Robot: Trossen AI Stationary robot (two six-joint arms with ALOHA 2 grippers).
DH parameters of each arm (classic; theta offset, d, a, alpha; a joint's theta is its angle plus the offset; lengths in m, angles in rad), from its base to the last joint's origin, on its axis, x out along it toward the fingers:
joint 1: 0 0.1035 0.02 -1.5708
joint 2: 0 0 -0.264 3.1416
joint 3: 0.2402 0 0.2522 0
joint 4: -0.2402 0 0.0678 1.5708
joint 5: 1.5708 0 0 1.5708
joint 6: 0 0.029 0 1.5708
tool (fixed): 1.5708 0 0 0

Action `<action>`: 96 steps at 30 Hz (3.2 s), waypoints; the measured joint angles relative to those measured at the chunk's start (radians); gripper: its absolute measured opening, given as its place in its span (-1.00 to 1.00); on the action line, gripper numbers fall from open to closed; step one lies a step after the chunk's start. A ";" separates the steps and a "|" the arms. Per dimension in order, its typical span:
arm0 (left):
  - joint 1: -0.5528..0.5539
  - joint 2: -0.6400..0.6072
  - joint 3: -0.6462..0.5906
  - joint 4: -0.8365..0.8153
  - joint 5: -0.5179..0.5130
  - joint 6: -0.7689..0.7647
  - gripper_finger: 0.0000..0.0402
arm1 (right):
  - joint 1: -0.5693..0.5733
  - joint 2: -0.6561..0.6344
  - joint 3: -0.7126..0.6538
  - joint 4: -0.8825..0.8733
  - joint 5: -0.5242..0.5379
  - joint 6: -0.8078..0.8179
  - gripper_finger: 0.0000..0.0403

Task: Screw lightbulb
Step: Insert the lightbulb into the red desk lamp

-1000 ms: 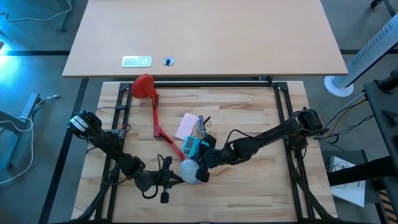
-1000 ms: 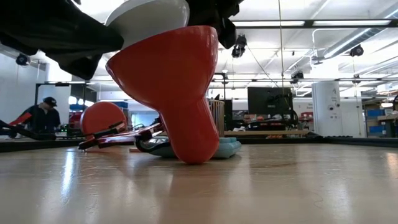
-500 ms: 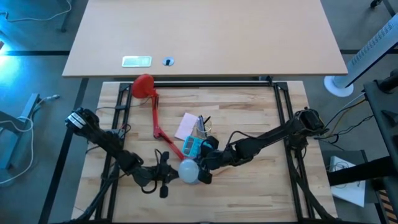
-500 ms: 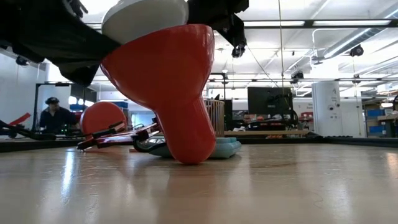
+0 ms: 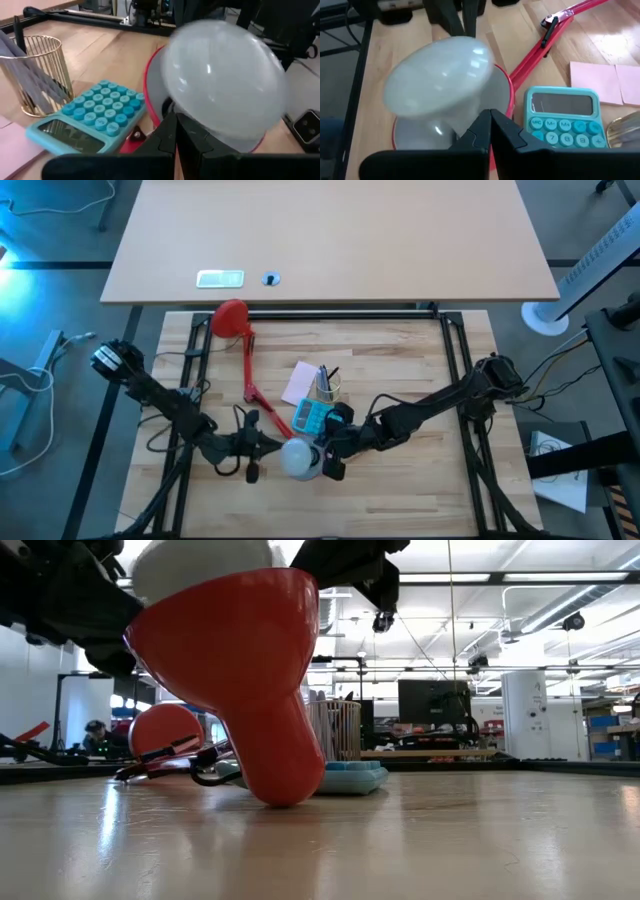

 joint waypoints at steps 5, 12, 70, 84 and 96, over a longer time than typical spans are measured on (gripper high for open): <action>-0.003 -0.105 0.005 -0.233 0.054 -0.049 -1.00 | 0.010 -0.004 0.000 -0.001 0.003 0.000 -1.00; -0.076 -0.166 0.039 -0.377 0.135 -0.115 -1.00 | 0.022 -0.008 0.000 0.000 0.005 -0.001 -1.00; -0.048 0.091 0.212 -0.295 -0.084 0.003 -1.00 | 0.090 0.011 0.001 0.144 0.019 -0.010 -1.00; -0.121 -0.058 0.179 -0.491 0.030 -0.209 -1.00 | 0.035 0.007 0.003 0.145 0.195 -0.063 -1.00; -0.119 0.142 0.187 -0.123 0.067 -0.037 -1.00 | -0.036 0.041 0.003 0.149 0.156 -0.098 -1.00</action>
